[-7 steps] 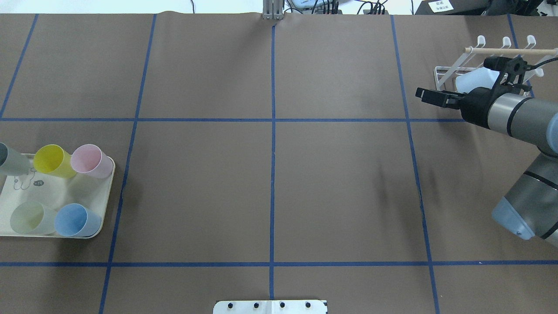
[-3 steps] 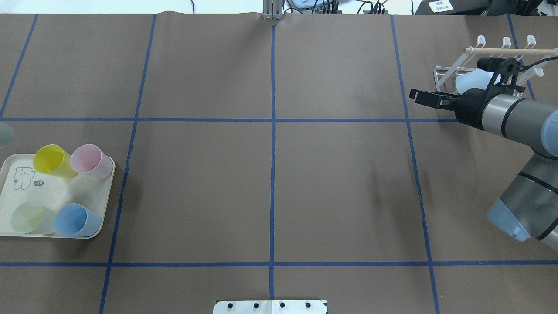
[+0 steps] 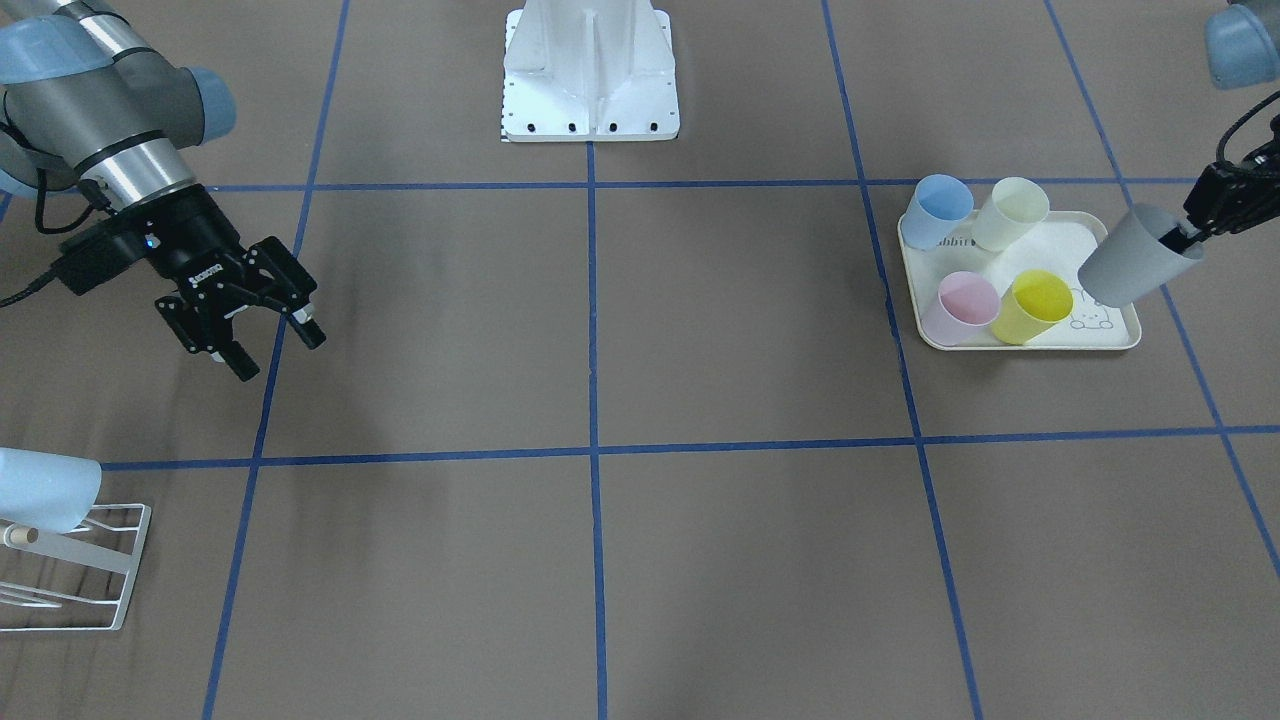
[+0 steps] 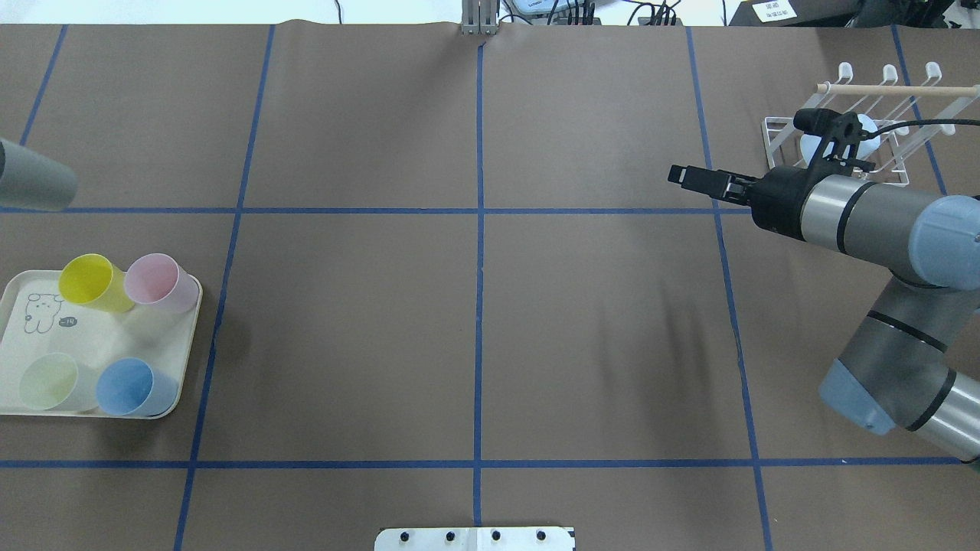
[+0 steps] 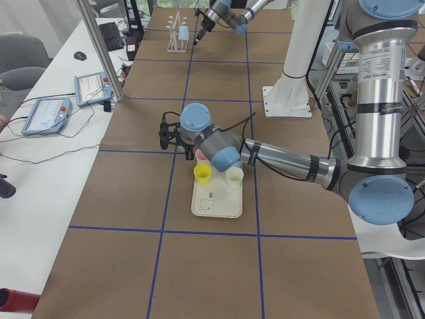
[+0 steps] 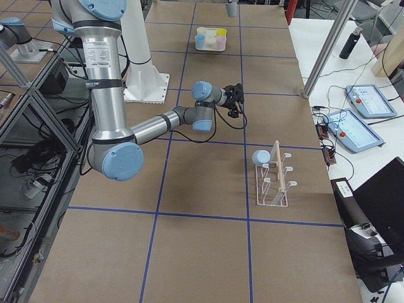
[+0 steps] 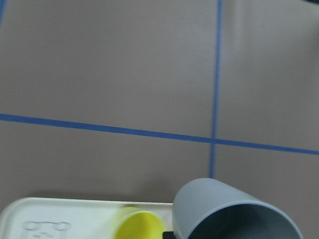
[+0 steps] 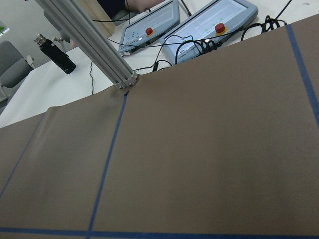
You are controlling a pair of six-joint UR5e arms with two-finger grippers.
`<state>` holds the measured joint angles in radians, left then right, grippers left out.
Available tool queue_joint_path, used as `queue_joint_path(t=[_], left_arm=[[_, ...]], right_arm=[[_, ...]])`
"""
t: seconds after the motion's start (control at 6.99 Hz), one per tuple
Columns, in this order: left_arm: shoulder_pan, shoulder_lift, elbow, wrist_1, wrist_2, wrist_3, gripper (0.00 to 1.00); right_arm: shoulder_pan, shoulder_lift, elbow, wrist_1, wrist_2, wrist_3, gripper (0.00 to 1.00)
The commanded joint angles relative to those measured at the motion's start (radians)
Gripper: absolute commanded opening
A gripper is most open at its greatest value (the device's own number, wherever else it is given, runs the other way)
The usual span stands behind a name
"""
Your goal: Transfer IKEA cup to right arm and place on rack
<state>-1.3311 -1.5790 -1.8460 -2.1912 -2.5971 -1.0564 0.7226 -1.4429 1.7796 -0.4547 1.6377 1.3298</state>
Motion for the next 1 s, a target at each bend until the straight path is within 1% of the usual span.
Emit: queue_joint_path(t=[0.0, 0.14, 0.29, 0.43, 0.57, 0.72, 0.86], left_arm=[[0.135, -0.245, 0.02, -0.053, -0.031, -0.402, 0.0], [0.21, -0.339, 0.01, -0.083, 0.095, -0.513, 0.0], [0.356, -0.364, 0.002, -0.225, 0.318, -0.637, 0.0], [0.447, -0.368, 0.034, -0.428, 0.462, -0.804, 0.0], [0.523, -0.369, 0.056, -0.599, 0.614, -0.935, 0.0], [0.574, -0.413, 0.098, -0.714, 0.708, -1.044, 0.0], [0.625, -0.468, 0.141, -0.801, 0.818, -1.168, 0.0]], right_arm=[[-0.022, 0.038, 0.078, 0.002, 0.075, 0.15, 0.99], [-0.022, 0.071, 0.095, 0.002, 0.085, 0.249, 0.99], [-0.023, 0.117, 0.096, 0.002, 0.088, 0.326, 0.99], [-0.025, 0.151, 0.103, 0.002, 0.097, 0.376, 0.99], [-0.025, 0.173, 0.112, 0.002, 0.106, 0.431, 0.99], [-0.025, 0.199, 0.122, 0.004, 0.111, 0.489, 0.99], [-0.026, 0.202, 0.145, 0.022, 0.114, 0.578, 0.99]])
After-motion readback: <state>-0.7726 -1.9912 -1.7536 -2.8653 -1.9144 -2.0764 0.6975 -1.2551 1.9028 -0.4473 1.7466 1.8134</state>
